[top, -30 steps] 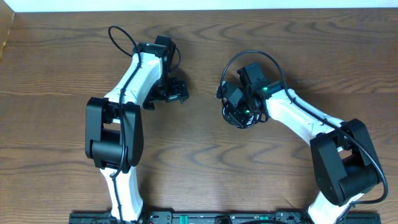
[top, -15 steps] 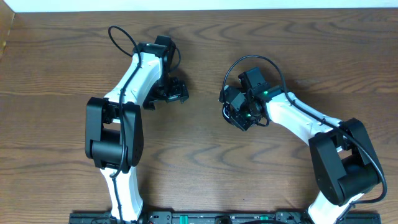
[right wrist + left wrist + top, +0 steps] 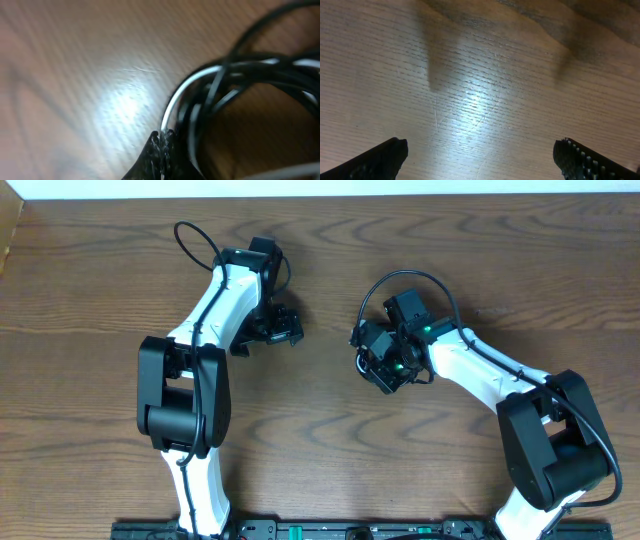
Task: Untangle cables
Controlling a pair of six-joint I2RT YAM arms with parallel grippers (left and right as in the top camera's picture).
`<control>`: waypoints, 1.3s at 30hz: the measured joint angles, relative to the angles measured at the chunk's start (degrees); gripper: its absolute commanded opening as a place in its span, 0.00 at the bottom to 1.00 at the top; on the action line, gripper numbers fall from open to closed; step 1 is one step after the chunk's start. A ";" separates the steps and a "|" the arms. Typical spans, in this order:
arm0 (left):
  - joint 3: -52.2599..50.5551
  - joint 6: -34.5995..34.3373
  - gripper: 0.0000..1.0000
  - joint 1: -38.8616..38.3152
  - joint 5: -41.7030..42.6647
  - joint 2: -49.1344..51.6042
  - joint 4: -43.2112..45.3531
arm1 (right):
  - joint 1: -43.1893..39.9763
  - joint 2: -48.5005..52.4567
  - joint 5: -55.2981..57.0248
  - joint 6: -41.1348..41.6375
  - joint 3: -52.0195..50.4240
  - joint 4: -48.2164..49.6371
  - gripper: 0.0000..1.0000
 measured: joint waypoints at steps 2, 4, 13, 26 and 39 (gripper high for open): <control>0.00 0.00 0.98 0.00 0.00 0.00 0.00 | -0.24 0.00 -3.54 0.00 0.00 0.00 0.01; 0.00 0.00 0.98 0.00 0.00 0.00 0.00 | -0.61 0.00 -7.72 0.28 0.00 0.09 0.01; 0.00 0.00 0.98 0.00 0.00 0.00 0.00 | -3.37 0.00 -27.67 5.16 0.02 1.68 0.01; 0.00 0.00 0.98 0.00 0.00 0.00 0.07 | -8.79 0.00 -56.81 27.06 0.70 41.70 0.01; 0.00 0.00 0.98 0.00 0.00 0.00 0.02 | -6.54 0.00 -52.15 35.87 0.46 29.90 0.57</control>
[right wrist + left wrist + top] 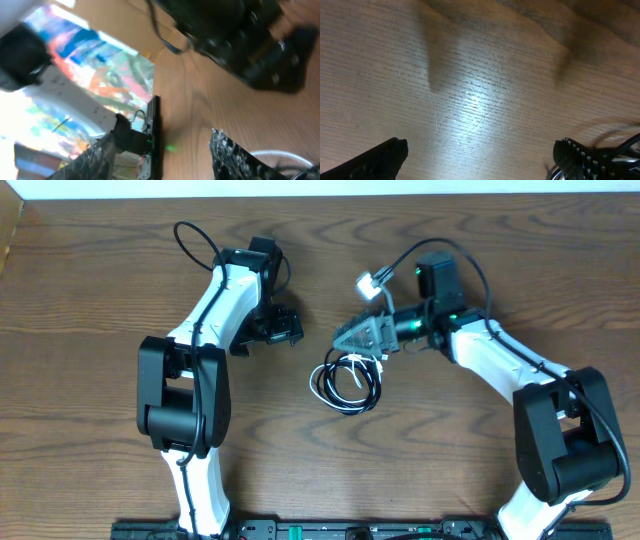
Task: Untangle cables
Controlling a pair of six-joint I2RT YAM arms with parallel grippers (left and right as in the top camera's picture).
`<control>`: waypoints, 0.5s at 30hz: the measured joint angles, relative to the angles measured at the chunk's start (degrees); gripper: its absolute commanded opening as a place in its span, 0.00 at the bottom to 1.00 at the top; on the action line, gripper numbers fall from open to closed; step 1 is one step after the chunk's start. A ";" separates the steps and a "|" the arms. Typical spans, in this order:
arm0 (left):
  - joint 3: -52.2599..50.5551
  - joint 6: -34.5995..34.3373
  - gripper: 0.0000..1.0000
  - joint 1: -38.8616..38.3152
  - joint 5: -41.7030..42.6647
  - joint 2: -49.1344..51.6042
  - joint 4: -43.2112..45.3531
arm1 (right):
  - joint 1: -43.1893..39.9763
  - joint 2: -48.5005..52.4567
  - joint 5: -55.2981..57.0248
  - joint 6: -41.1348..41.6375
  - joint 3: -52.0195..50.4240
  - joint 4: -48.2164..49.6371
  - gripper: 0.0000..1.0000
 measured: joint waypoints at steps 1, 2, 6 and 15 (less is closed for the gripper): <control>0.00 0.00 0.98 0.00 0.00 0.00 -0.04 | 0.57 0.00 2.54 -1.16 -0.04 -2.93 0.57; 0.00 0.00 0.98 0.00 -0.02 0.00 0.00 | 1.51 0.00 7.21 -3.30 -0.11 -7.28 0.56; 0.00 0.00 0.98 0.00 0.00 0.00 0.02 | 3.48 0.00 16.26 -10.78 -0.24 -15.34 0.60; 0.00 0.00 0.98 0.00 -0.02 0.00 -0.02 | 9.97 0.00 24.96 -25.42 -0.31 -27.02 0.69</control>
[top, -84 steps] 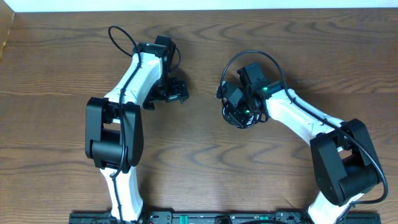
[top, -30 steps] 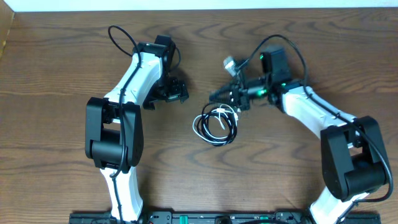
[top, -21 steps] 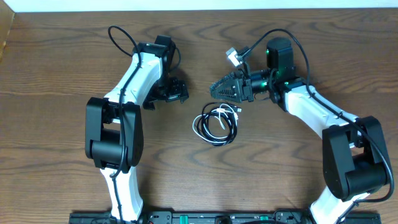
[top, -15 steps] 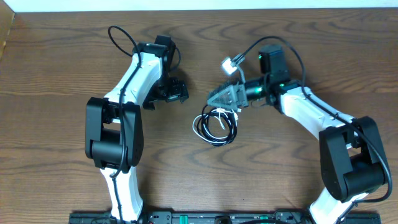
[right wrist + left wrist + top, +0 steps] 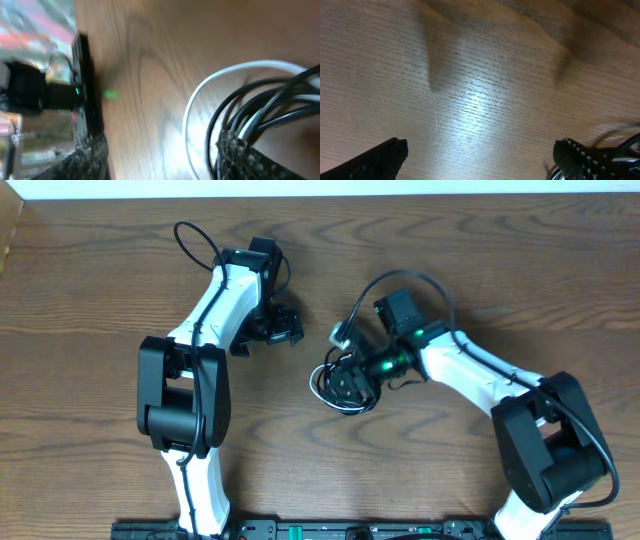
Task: Untangle cables
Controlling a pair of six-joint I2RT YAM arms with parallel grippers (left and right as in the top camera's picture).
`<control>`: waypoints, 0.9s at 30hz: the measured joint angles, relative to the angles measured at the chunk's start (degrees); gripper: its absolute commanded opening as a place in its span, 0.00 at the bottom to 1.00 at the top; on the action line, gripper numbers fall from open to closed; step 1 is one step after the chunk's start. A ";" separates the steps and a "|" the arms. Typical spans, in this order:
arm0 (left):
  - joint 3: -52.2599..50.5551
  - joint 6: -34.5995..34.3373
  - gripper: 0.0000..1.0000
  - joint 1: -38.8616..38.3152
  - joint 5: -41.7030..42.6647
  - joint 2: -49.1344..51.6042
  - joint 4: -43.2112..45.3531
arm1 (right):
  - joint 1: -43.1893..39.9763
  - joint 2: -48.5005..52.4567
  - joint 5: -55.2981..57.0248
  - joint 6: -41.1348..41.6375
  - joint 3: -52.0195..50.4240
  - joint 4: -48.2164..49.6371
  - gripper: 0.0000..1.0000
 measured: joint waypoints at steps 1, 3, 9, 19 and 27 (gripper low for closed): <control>0.00 0.00 0.98 0.00 0.02 0.00 0.00 | 0.68 0.00 0.87 -0.87 0.00 -0.68 0.70; 0.00 0.00 0.98 0.00 0.02 0.00 0.00 | 2.38 0.00 3.06 -2.19 0.00 -1.25 0.71; 0.00 0.00 0.98 0.00 0.02 0.00 0.00 | 5.77 0.00 8.09 -3.91 0.17 -2.67 0.71; 0.00 0.00 0.98 0.00 0.02 0.00 0.00 | 8.41 0.02 21.03 -9.94 12.98 -17.84 0.77; 0.00 0.00 0.98 0.00 0.02 0.00 0.00 | 13.25 2.69 26.93 -12.31 13.51 -19.04 0.75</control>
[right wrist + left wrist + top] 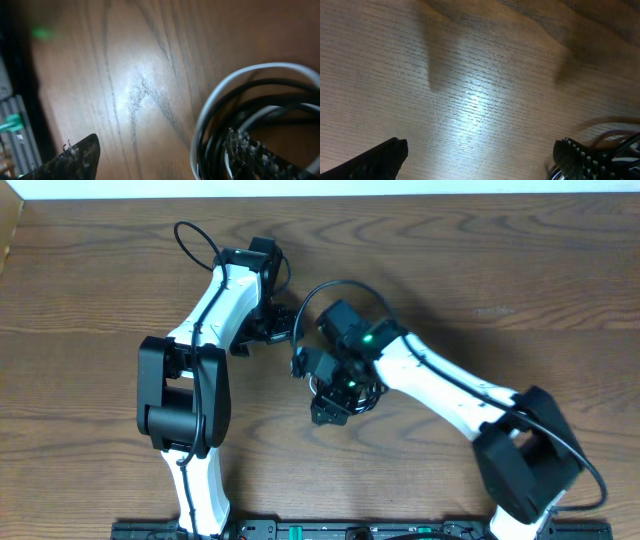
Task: Untangle cables
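Observation:
A coil of black and white cables [260, 95] lies on the wooden table [100, 270] near the middle, mostly hidden under my right wrist in the overhead view, with only a bit of the coil [363, 392] showing. My right gripper [160, 157] is open and low over the table; one finger [247, 150] sits among the loops and the other rests on bare wood to the left. Seen from overhead, the right gripper [316, 388] is at the coil's left side. My left gripper [477, 162] is open over bare wood, and the cables [620, 147] show beyond its right finger.
The left arm [215, 300] stretches across the left half, its gripper [278, 328] just up-left of the coil. The right arm [450, 395] crosses from the lower right. A black rail [300, 530] runs along the near edge.
My right arm has swung left, and its open gripper has shifted from over the coil's middle to its left side. The left arm has not moved.
First my right gripper was shut on the bundle right of centre. Then it was open and lifted away, with the coil lying on the table farther left. After that it was open low at the coil, and now one finger stands among the loops.

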Controlling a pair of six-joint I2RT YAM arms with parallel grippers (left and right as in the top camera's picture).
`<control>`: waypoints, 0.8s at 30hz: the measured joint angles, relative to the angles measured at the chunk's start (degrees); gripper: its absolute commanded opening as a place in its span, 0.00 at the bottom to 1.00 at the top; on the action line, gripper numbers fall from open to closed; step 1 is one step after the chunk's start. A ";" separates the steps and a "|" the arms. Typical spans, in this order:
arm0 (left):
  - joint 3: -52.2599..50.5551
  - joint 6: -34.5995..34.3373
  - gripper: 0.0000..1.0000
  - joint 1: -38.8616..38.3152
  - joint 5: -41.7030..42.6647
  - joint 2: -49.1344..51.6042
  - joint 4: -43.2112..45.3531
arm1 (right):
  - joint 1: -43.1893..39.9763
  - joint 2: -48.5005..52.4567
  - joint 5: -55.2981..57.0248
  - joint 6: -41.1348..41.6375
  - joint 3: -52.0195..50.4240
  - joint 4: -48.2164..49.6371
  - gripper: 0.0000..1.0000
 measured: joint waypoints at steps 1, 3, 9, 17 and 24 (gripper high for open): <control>0.00 0.00 0.98 0.00 0.00 0.00 0.00 | 0.37 0.98 0.52 -0.11 0.00 0.00 0.73; 0.00 0.00 0.98 0.00 0.00 0.00 0.00 | 0.96 3.34 1.40 -0.42 0.00 0.00 0.68; 0.00 0.00 0.98 0.00 0.00 0.00 0.00 | 0.63 6.34 2.23 -0.22 -0.02 -0.22 0.53; 0.00 0.00 0.98 0.00 0.00 0.00 0.00 | -3.30 6.34 -2.97 -0.02 0.02 -1.27 0.01; 0.00 0.00 0.98 0.00 0.00 0.00 0.02 | -8.74 6.34 -17.14 -0.02 2.73 -1.49 0.01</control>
